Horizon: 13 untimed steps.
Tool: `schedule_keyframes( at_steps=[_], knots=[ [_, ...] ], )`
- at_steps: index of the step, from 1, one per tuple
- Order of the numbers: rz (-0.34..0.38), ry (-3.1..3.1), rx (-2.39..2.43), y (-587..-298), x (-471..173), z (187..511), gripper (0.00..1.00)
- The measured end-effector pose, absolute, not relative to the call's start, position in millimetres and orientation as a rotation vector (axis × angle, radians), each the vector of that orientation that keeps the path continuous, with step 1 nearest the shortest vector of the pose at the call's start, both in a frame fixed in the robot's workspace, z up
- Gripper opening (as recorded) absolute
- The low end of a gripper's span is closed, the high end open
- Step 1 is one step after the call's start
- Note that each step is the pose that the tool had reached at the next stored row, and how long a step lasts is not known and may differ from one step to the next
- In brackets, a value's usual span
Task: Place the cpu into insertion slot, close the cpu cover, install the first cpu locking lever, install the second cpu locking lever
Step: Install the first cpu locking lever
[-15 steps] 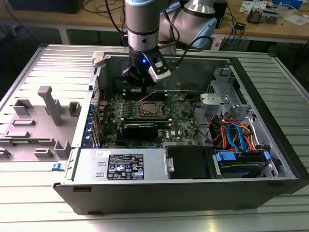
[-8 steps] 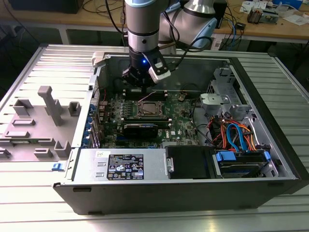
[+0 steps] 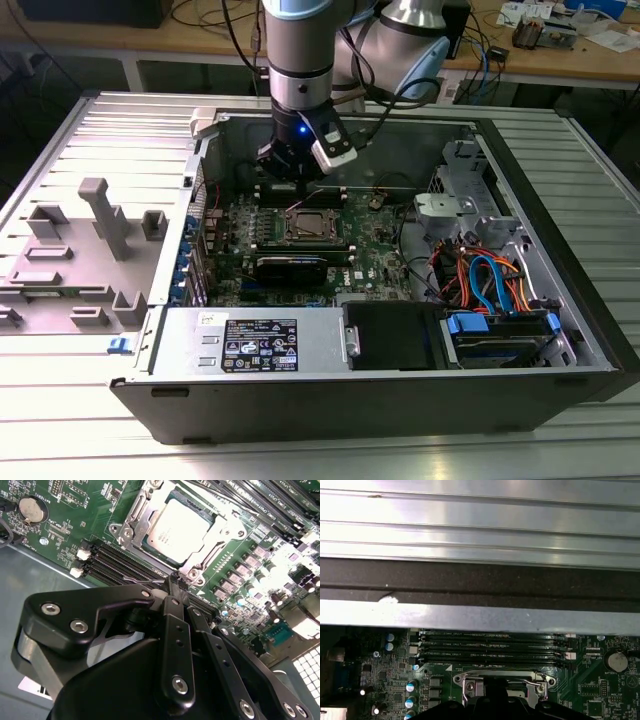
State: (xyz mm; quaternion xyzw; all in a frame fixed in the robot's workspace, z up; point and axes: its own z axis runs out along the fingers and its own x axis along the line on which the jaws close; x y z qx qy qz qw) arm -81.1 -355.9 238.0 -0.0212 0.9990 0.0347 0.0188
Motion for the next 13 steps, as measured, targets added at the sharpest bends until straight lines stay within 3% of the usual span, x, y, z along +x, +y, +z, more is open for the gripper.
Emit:
schedule_keyframes(
  at_steps=[13],
  knots=[
    [0.108, 3.101, -0.066, -355.7, -79.1, 236.6, 0.11]
  ],
)
